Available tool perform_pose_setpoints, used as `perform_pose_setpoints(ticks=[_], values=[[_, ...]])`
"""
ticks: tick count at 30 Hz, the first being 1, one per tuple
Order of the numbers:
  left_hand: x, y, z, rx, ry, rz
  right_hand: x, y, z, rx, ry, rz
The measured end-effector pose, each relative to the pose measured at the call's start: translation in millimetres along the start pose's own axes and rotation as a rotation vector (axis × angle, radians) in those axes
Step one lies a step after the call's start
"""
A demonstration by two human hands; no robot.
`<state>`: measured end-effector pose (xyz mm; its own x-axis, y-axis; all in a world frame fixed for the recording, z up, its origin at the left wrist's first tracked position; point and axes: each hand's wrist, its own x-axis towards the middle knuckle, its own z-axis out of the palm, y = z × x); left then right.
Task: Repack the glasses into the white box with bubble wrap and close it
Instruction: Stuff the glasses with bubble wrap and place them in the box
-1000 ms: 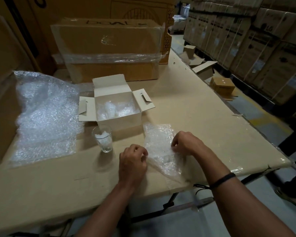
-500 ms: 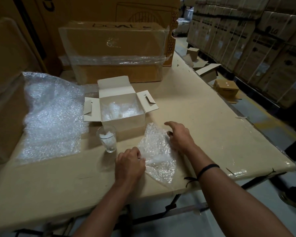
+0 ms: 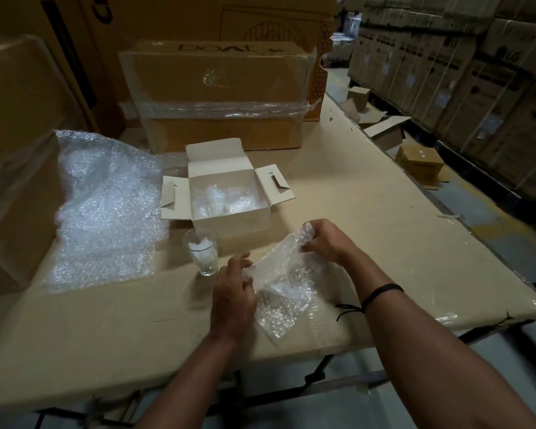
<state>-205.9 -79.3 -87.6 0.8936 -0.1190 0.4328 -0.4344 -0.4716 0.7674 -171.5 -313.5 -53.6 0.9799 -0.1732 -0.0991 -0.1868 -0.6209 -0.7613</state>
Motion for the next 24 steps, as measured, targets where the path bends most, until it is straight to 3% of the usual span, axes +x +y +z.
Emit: perform_pose_setpoints(ticks=[4,7,10,14,17,20,24], values=[[2.7,-5.0,-1.7,0.083,0.062,0.262,-16.0,10.7,-6.7,0.368,0.033,-0.012],[3.9,-9.5,-6.5,0.139,0.003,0.432,-20.9,23.1,-15.8,0.053,-0.002,-0.037],[-0.7,-16.7,-11.1,0.252,-0.239,0.554,-23.7,27.2,-29.1,-0.302,-0.014,-0.068],[-10.1,-15.4,-12.4,0.328,-0.512,0.461,-31.1,6.5,-33.9,-0.296,0.149,-0.153],[-7.1,-12.7,-12.7,0.305,-0.569,0.403,-35.3,-17.3,-14.0,-0.337,-0.073,-0.239],[-6.9,-12.3,-12.9,0.295,-0.586,0.397,-34.4,-25.5,17.9,-0.573,-0.31,-0.273],[-9.4,-17.3,-17.5,0.232,-0.55,0.339,-33.6,-32.0,34.1,-0.835,-0.204,-0.294]])
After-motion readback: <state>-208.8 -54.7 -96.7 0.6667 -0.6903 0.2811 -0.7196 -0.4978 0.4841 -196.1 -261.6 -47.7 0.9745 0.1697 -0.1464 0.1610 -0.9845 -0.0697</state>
